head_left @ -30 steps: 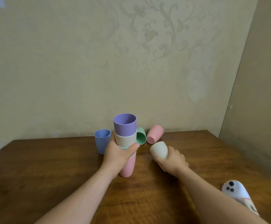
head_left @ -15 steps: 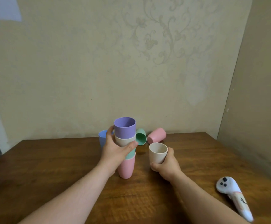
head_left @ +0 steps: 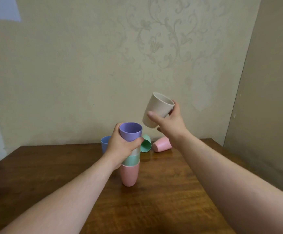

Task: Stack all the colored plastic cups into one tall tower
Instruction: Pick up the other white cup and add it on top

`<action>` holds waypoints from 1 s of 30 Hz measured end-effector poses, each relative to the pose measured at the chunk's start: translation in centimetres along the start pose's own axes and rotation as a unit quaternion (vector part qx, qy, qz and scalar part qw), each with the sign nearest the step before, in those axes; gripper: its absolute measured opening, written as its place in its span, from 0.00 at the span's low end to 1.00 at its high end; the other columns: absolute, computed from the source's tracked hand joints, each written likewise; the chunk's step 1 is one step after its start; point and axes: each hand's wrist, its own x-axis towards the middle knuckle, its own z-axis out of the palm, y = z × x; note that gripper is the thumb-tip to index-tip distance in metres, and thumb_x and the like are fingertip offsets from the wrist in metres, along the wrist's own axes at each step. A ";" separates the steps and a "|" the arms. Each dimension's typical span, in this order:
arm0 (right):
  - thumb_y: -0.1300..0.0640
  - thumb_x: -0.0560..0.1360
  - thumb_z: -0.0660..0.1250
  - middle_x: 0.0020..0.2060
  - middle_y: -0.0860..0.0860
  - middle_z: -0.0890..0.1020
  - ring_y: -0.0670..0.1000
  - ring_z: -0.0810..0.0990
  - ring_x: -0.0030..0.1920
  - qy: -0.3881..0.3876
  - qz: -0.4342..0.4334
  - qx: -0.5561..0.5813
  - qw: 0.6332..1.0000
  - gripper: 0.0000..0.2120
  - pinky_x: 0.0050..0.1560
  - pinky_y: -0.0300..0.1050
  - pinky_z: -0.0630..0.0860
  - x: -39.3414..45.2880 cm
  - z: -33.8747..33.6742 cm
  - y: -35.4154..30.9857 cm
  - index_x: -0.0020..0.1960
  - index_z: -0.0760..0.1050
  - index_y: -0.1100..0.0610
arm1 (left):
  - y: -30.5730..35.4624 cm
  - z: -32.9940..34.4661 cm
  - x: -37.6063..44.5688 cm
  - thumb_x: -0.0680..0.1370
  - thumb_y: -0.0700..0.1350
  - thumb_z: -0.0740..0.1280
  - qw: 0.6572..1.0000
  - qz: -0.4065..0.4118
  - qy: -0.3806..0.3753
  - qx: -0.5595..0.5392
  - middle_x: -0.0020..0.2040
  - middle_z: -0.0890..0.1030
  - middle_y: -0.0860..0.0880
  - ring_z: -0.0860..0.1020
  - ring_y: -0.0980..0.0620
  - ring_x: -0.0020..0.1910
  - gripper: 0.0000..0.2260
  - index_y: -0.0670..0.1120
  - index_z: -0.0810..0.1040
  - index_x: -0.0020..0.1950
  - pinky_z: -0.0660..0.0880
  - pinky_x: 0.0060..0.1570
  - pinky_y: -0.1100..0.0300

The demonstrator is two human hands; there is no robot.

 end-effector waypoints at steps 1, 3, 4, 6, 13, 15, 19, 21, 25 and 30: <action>0.57 0.75 0.82 0.61 0.44 0.80 0.47 0.82 0.57 -0.010 -0.012 0.005 1.000 0.39 0.51 0.46 0.81 0.2 0.7 -1.2 0.78 0.64 0.48 | 0.1 -0.1 0.0 0.70 0.47 0.85 1.000 -0.002 -0.003 0.008 0.58 0.80 0.58 0.81 0.56 0.56 0.31 0.60 0.72 0.67 0.81 0.50 0.56; 0.58 0.74 0.82 0.61 0.47 0.81 0.45 0.82 0.54 -0.038 -0.029 -0.004 0.999 0.39 0.47 0.41 0.79 0.2 2.1 -3.0 0.77 0.65 0.49 | 0.1 -0.2 0.1 0.71 0.50 0.84 1.000 -0.009 -0.006 0.028 0.59 0.79 0.59 0.79 0.56 0.56 0.33 0.60 0.70 0.69 0.82 0.50 0.57; 0.59 0.73 0.83 0.61 0.48 0.81 0.45 0.82 0.54 -0.051 -0.034 -0.014 0.998 0.39 0.46 0.41 0.80 0.1 2.9 -3.5 0.77 0.66 0.49 | 0.2 -0.2 0.1 0.70 0.52 0.84 0.999 -0.007 -0.003 0.044 0.59 0.79 0.59 0.79 0.55 0.56 0.33 0.60 0.71 0.69 0.82 0.51 0.57; 0.58 0.72 0.83 0.60 0.48 0.81 0.48 0.83 0.56 -0.078 -0.037 -0.045 0.995 0.38 0.51 0.45 0.85 -0.2 4.4 -3.7 0.75 0.66 0.49 | 0.3 -0.2 0.2 0.68 0.56 0.82 0.998 -0.006 0.004 0.065 0.57 0.82 0.57 0.82 0.55 0.55 0.30 0.59 0.74 0.67 0.84 0.52 0.53; 0.61 0.76 0.81 0.66 0.53 0.80 0.54 0.82 0.67 -0.195 0.084 -0.060 0.975 0.37 0.57 0.46 0.81 -1.5 6.2 0.5 0.77 0.64 0.49 | 0.2 0.5 -0.8 0.71 0.45 0.79 0.999 -0.009 0.020 0.026 0.52 0.84 0.52 0.85 0.53 0.54 0.22 0.55 0.75 0.59 0.84 0.52 0.54; 0.63 0.77 0.79 0.68 0.54 0.81 0.51 0.83 0.64 -0.215 0.107 -0.030 0.970 0.36 0.55 0.43 0.80 -1.4 5.9 1.1 0.77 0.64 0.50 | -0.1 0.8 -1.1 0.72 0.40 0.80 0.999 0.000 0.022 0.023 0.53 0.84 0.52 0.84 0.55 0.53 0.22 0.56 0.74 0.58 0.82 0.51 0.57; 0.60 0.73 0.76 0.62 0.48 0.82 0.44 0.81 0.55 -0.255 0.122 -0.017 0.959 0.37 0.41 0.33 0.79 -1.3 4.9 1.3 0.78 0.66 0.49 | -0.8 1.0 -1.0 0.72 0.38 0.81 1.000 0.004 0.020 -0.017 0.55 0.85 0.51 0.85 0.54 0.54 0.26 0.54 0.75 0.63 0.80 0.46 0.63; 0.61 0.75 0.69 0.62 0.48 0.82 0.47 0.82 0.55 -0.259 0.125 -0.024 0.958 0.33 0.47 0.38 0.79 -1.0 4.1 1.6 0.78 0.69 0.48 | -1.2 1.1 -0.6 0.70 0.41 0.83 0.999 0.000 0.026 -0.022 0.56 0.85 0.53 0.85 0.55 0.53 0.30 0.55 0.74 0.66 0.81 0.45 0.62; 0.59 0.74 0.69 0.79 0.48 0.72 0.60 0.79 0.72 -0.159 0.091 -0.184 0.966 0.38 0.70 0.58 0.79 1.0 0.8 4.8 0.83 0.66 0.44 | -2.3 1.4 0.4 0.68 0.44 0.85 0.999 0.003 0.029 -0.029 0.56 0.86 0.56 0.85 0.54 0.54 0.31 0.62 0.73 0.62 0.82 0.53 0.55; 0.54 0.77 0.70 0.85 0.50 0.64 0.62 0.60 0.84 -0.139 0.110 -0.498 0.849 0.37 0.82 0.60 0.66 3.0 -4.8 11.6 0.85 0.64 0.46 | -2.9 1.9 1.6 0.70 0.43 0.84 0.999 0.006 0.018 -0.027 0.56 0.85 0.56 0.84 0.52 0.56 0.31 0.60 0.72 0.65 0.83 0.55 0.54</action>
